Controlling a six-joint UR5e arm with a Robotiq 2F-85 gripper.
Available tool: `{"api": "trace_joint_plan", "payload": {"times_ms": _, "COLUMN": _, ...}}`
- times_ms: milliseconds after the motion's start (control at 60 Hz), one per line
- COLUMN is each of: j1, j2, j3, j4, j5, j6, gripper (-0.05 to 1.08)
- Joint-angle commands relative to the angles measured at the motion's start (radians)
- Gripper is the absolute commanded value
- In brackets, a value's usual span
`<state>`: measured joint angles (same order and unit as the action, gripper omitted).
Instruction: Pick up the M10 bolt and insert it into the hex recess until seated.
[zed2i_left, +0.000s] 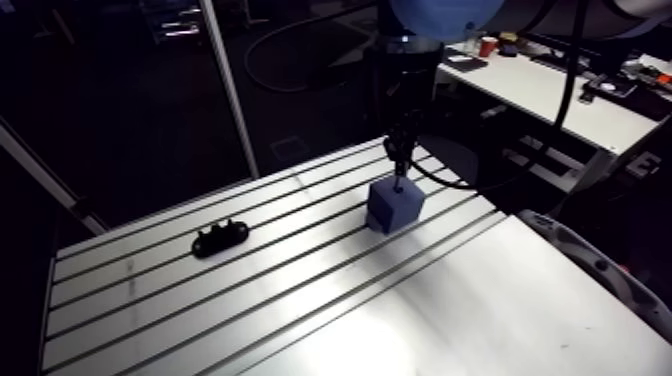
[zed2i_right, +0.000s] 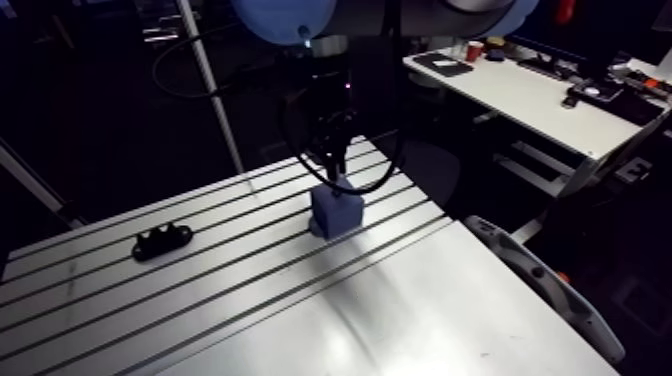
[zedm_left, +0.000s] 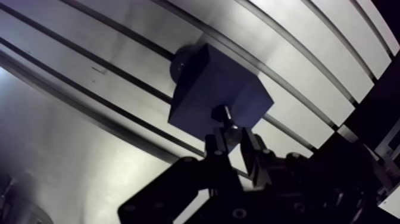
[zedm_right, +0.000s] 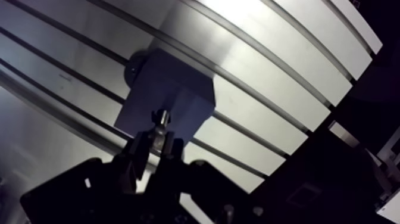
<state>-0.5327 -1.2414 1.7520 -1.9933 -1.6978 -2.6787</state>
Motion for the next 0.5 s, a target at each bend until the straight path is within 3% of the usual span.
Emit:
{"api": "trace_joint_plan", "payload": {"times_ms": 17, "j1": 0.000, "j2": -0.002, "j3": 0.001, "j4": 0.000, "j5": 0.000, "j6": -0.001, "gripper": 0.91}}
{"api": "trace_joint_plan", "payload": {"times_ms": 500, "j1": 0.000, "j2": -0.005, "j3": 0.017, "j4": -0.002, "j5": -0.004, "j6": -0.002, "gripper": 0.91}}
